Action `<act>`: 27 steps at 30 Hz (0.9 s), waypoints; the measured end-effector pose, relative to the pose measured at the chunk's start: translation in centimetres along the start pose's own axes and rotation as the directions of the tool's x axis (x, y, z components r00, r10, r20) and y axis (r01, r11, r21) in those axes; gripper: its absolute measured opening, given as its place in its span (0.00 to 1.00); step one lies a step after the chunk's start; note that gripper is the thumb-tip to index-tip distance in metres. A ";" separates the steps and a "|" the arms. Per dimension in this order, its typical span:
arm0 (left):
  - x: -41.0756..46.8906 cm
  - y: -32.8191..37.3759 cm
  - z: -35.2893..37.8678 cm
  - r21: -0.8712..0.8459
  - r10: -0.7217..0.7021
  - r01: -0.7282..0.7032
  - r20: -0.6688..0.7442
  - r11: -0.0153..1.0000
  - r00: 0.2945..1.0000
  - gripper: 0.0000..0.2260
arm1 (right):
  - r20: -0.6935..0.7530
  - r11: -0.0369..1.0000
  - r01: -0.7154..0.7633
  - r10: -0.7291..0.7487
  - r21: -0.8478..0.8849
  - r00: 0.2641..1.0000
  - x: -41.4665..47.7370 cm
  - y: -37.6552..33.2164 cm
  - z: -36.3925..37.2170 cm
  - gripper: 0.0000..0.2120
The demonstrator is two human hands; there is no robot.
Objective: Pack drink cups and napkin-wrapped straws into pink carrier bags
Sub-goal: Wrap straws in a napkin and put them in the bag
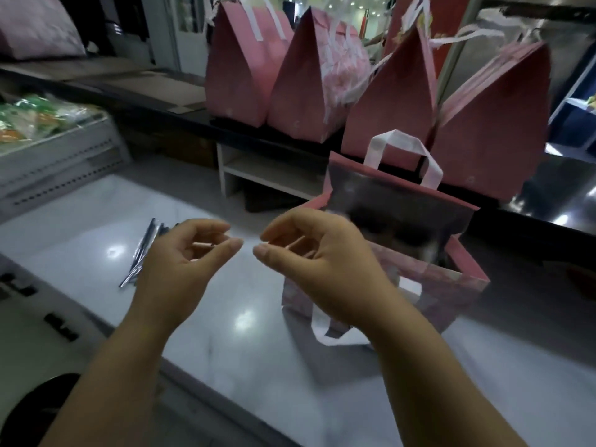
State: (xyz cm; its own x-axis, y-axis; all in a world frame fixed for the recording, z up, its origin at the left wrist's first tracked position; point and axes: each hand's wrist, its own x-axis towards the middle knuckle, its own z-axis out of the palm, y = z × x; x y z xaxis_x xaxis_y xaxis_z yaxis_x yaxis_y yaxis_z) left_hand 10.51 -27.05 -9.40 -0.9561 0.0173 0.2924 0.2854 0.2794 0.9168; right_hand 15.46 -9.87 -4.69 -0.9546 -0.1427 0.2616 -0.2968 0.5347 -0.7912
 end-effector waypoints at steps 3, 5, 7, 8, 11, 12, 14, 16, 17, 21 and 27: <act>0.5 -3.7 -1.6 0.026 -0.091 0.090 0.026 0.996 0.996 0.07 | 0.108 0.995 -0.093 0.097 -0.042 0.989 1.3 0.6 3.6 0.08; 1.3 -6.5 -2.6 0.044 -0.157 0.155 0.070 0.987 0.985 0.07 | 0.142 0.984 -0.147 0.161 -0.103 0.977 2.6 1.4 6.0 0.09; 2.1 -9.3 -3.6 0.071 -0.222 0.216 0.107 0.974 0.969 0.08 | 0.147 0.967 -0.216 0.236 -0.138 0.961 3.9 2.4 8.1 0.11; 2.7 -10.5 -4.1 0.097 -0.244 0.233 0.120 0.968 0.962 0.08 | 0.137 0.956 -0.254 0.273 -0.145 0.952 4.6 3.0 9.1 0.11; 4.5 -14.2 -5.4 0.189 -0.287 0.260 0.132 0.947 0.949 0.08 | 0.092 0.915 -0.374 0.390 -0.155 0.916 6.4 5.0 12.0 0.12; 5.2 -15.3 -5.7 0.218 -0.293 0.261 0.128 0.940 0.947 0.08 | 0.075 0.899 -0.407 0.423 -0.163 0.903 6.9 5.6 12.8 0.12; 6.6 -17.6 -6.1 0.293 -0.293 0.248 0.119 0.923 0.949 0.11 | 0.040 0.869 -0.455 0.471 -0.192 0.881 7.7 6.9 14.3 0.12; 8.0 -19.6 -6.1 0.416 -0.287 0.216 0.116 0.883 0.951 0.16 | 0.016 0.844 -0.496 0.510 -0.204 0.860 8.4 7.8 15.4 0.12; 8.6 -20.4 -6.0 0.474 -0.285 0.200 0.112 0.857 0.952 0.18 | 0.008 0.833 -0.517 0.528 -0.199 0.849 8.6 8.2 15.7 0.11; 10.4 -22.6 -5.5 0.589 -0.264 0.163 0.088 0.791 0.961 0.21 | -0.033 0.804 -0.570 0.573 -0.172 0.819 9.2 9.3 16.5 0.10; 12.3 -24.0 -5.2 0.721 -0.235 0.093 0.099 0.687 0.967 0.10 | -0.058 0.770 -0.622 0.621 -0.144 0.782 10.0 10.2 17.2 0.09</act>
State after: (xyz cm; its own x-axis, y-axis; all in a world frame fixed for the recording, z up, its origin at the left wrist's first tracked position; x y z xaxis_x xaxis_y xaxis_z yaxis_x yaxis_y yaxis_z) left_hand -7.77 -38.57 -26.43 -0.9981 0.0462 0.0401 0.0595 0.8854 0.4610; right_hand 2.43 -20.15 -19.64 -0.9291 0.2683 -0.2546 0.3688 0.6201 -0.6924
